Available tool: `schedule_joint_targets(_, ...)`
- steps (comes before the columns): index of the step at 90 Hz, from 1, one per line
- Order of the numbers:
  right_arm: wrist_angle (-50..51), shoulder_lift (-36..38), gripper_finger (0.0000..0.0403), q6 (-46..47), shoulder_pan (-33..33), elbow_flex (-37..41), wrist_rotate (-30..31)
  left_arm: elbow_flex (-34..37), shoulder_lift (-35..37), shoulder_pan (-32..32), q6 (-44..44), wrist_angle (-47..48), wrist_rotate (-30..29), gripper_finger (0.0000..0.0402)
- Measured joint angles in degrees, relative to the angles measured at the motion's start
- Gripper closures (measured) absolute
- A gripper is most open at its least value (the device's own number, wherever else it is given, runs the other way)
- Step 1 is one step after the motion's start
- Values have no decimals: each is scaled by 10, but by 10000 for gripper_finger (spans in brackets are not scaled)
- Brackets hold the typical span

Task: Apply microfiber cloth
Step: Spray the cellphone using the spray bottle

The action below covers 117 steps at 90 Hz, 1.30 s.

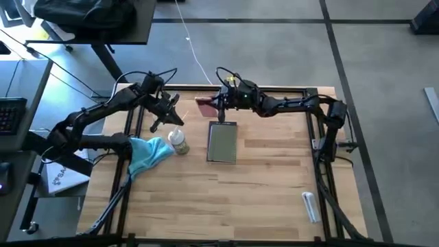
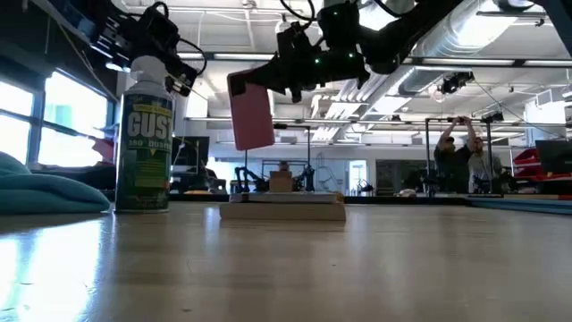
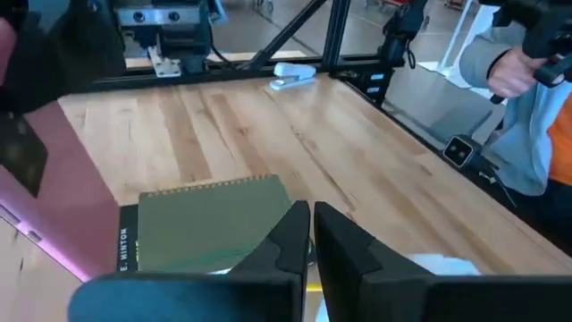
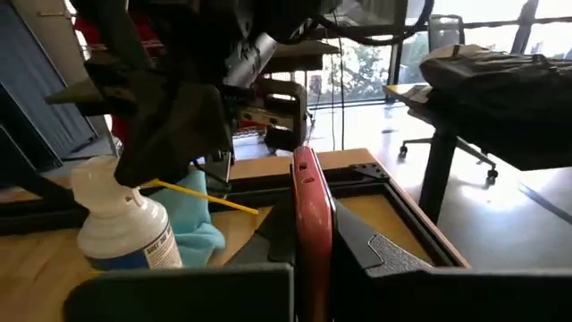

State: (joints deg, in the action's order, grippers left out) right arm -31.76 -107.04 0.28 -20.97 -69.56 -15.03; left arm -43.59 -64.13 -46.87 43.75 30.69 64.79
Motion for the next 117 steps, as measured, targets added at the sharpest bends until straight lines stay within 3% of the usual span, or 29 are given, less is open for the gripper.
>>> schedule_joint_targets(51, 7, 0, 402, 9, 4, 1, 3, 0, 1, 0, 26, 46, 23, 402)
schedule_joint_targets(65, -6, 1, 402, 8, 17, 1, 54, 0, 1, 0, 35, 56, 24, 402)
schedule_joint_targets(85, -29, 1, 402, 23, 39, 1, 193, 0, 1, 0, 66, 71, 28, 401)
schedule_joint_targets(103, -32, 1, 402, 43, 48, 1, 211, 24, 2, 0, 74, 38, 40, 401)
schedule_joint_targets(117, -46, -8, 402, 70, 57, -2, 220, 60, 3, 0, 73, -9, 91, 401)
